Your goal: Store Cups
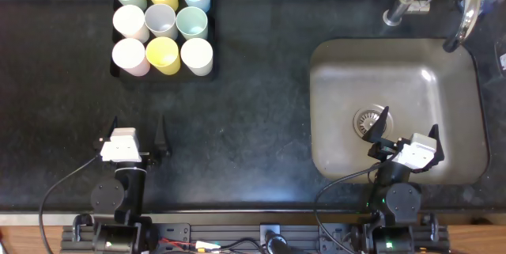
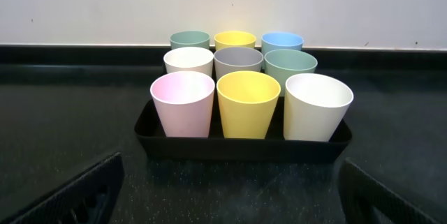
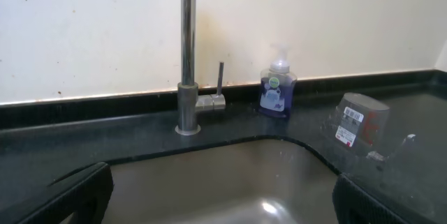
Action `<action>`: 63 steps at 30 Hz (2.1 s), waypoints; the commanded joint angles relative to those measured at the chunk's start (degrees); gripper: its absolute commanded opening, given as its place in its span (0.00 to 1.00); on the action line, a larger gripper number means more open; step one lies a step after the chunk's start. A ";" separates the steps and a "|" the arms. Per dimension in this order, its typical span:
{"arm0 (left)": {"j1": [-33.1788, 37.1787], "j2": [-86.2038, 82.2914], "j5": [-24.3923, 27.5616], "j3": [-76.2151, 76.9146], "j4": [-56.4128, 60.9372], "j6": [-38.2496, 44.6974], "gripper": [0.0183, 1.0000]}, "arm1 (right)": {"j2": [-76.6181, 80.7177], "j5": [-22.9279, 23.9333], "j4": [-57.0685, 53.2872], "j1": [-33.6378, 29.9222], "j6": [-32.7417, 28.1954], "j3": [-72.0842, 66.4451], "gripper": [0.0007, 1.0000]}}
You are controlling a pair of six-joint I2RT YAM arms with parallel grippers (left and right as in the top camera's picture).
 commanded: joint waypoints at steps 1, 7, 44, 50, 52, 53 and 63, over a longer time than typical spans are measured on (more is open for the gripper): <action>-0.11 -0.46 0.37 -0.15 0.00 1.05 1.00 | -0.63 -1.55 0.13 -0.20 1.73 -0.76 1.00; -0.11 -0.46 0.37 -0.15 0.00 1.05 1.00 | -0.63 -14.47 -0.52 -0.20 14.60 -0.76 1.00; -0.11 -0.46 0.37 -0.15 0.00 1.05 1.00 | -0.59 -25.31 -1.77 -0.17 16.57 -0.76 1.00; -0.11 -0.46 0.37 -0.15 0.00 1.05 1.00 | -0.59 -25.31 -1.77 -0.17 16.57 -0.76 1.00; -0.11 -0.46 0.37 -0.15 0.00 1.05 1.00 | -0.59 -25.31 -1.77 -0.17 16.57 -0.76 1.00; -0.11 -0.46 0.37 -0.15 0.00 1.05 1.00 | -0.59 -25.31 -1.77 -0.17 16.57 -0.76 1.00; -0.11 -0.46 0.37 -0.15 0.02 1.05 1.00 | -0.59 -25.31 -1.77 -0.17 16.57 -0.76 1.00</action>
